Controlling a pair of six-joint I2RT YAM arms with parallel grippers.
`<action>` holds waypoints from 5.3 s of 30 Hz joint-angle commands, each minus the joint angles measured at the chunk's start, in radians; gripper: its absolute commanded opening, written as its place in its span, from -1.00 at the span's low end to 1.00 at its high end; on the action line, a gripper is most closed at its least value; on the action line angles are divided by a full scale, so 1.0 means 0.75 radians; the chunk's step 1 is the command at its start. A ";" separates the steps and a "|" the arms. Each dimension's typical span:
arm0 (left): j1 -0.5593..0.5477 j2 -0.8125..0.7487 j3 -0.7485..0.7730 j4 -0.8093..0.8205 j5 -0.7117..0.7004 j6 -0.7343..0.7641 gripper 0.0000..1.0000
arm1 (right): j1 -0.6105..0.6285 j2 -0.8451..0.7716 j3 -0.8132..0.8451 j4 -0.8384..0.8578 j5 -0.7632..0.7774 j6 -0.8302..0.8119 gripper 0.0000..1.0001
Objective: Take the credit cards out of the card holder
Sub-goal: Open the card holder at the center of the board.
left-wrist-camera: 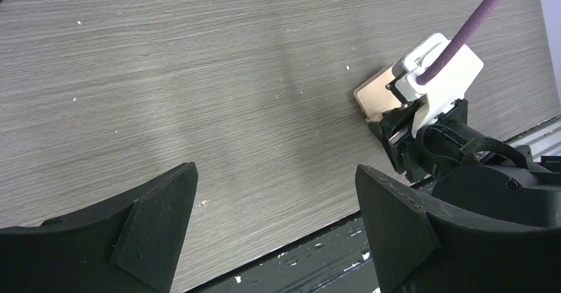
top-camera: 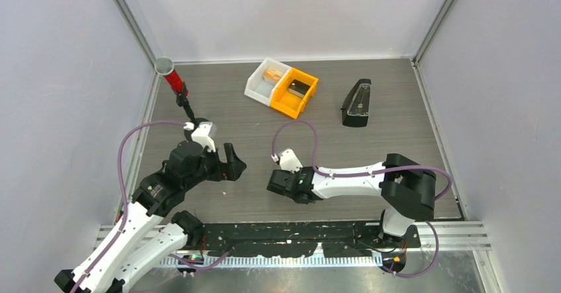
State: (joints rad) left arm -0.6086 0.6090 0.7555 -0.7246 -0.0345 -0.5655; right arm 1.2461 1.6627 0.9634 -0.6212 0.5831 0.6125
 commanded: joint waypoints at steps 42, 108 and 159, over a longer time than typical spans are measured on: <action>-0.005 0.194 -0.077 0.355 0.358 -0.021 0.80 | -0.768 -0.810 -0.924 1.270 -1.340 0.112 -0.90; -0.048 0.619 -0.230 0.631 0.484 -0.293 0.25 | -0.846 -0.851 -0.745 0.826 -1.203 -0.054 -0.32; -0.049 0.280 -0.421 0.586 0.265 -0.374 0.23 | -0.078 -0.252 -0.208 0.400 -0.336 0.183 -0.89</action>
State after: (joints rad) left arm -0.6415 0.8165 0.4526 -0.3527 0.1352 -0.8333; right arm 1.1828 1.5150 0.8352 -0.3588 0.2993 0.7269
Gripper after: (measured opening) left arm 0.619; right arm 0.079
